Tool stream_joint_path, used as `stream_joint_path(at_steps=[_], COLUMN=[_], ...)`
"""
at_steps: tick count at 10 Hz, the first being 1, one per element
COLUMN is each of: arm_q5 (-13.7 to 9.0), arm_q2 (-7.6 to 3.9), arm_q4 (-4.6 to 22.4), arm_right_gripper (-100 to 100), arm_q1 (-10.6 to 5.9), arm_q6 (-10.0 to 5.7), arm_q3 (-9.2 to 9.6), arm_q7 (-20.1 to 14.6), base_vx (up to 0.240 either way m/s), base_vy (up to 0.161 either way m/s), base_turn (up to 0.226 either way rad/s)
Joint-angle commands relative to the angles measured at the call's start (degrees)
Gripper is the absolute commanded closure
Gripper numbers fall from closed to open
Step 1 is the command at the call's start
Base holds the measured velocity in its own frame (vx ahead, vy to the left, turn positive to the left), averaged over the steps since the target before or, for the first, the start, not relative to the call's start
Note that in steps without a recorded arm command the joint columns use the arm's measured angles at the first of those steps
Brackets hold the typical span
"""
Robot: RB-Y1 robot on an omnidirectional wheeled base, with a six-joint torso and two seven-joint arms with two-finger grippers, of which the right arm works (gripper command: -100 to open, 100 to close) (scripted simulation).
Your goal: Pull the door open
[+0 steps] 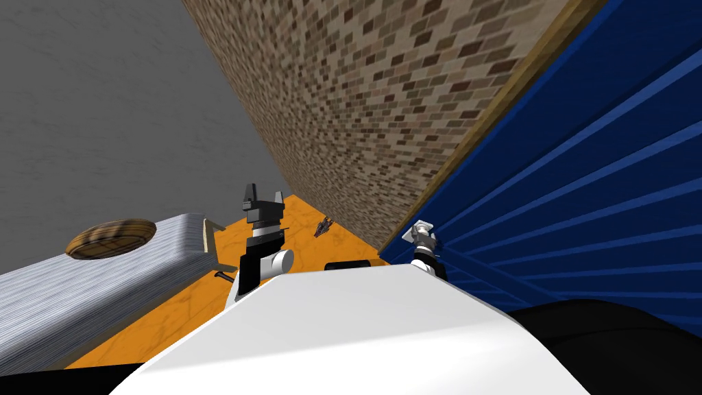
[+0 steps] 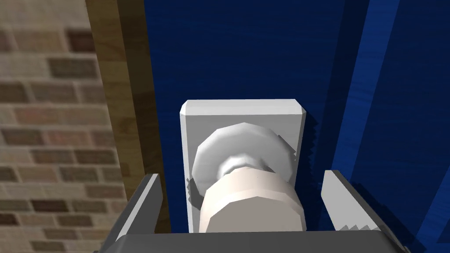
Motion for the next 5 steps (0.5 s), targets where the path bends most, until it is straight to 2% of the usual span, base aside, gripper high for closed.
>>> stream_joint_path(at_steps=[1, 5], arm_q5=[0.0, 0.0], arm_q2=[0.07, 0.07], arm_q4=[-0.07, -0.07], arm_right_gripper=[100, 100], arm_q1=[0.06, 0.06], arm_q6=[0.0, 0.0], arm_q3=[0.02, 0.02], arm_q7=[0.11, 0.11], base_vx=[-0.011, -0.02], base_vy=[0.006, 0.009], base_turn=[-0.006, -0.001])
